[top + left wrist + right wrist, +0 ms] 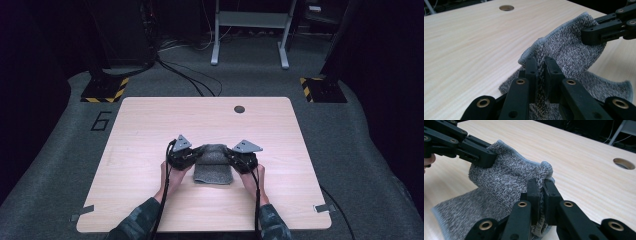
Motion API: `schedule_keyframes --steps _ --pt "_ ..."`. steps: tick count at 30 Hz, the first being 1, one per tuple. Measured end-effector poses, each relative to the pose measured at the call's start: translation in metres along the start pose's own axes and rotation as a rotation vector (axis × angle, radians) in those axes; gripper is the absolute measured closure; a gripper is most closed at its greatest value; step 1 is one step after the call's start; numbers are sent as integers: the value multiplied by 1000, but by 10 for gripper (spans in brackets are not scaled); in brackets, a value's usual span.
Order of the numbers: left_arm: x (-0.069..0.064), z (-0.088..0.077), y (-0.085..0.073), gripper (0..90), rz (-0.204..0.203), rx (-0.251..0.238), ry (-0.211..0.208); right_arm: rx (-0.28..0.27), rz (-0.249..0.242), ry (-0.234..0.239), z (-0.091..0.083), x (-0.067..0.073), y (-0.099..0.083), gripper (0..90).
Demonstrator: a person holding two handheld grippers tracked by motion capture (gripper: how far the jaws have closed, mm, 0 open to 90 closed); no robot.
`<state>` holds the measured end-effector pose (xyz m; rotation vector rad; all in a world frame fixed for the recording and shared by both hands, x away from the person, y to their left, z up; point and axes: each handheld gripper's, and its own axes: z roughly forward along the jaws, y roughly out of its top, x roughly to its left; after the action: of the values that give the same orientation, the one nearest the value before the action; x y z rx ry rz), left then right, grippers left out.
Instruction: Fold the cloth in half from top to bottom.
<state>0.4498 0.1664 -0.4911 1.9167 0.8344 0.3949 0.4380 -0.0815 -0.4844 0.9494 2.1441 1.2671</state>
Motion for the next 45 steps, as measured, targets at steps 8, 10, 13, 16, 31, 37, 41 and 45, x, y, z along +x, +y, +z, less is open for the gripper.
schedule_keyframes --steps 8,10,13,16,31,37,41,45 --pt "-9 -6 -11 668 -12 50 -70 52 -30 46 -12 15 -19 779" --pt "-11 -11 -13 595 -11 67 -87 56 -31 59 -20 18 -22 734" --pt "-15 -21 -18 500 -17 81 -102 57 -27 75 -34 22 -25 684" --pt "-16 -34 -22 407 -33 76 -105 43 -28 90 -50 23 -26 634" --pt "21 -16 6 325 -114 93 -15 104 76 27 -23 -3 5 535" --pt "5 -12 -10 289 -65 164 -48 198 47 27 -12 14 -15 497" --pt "-3 -15 -23 267 -8 221 -33 228 36 7 -12 20 -26 468" --pt "-4 -16 -31 256 8 259 -12 249 40 -10 -13 21 -33 455"
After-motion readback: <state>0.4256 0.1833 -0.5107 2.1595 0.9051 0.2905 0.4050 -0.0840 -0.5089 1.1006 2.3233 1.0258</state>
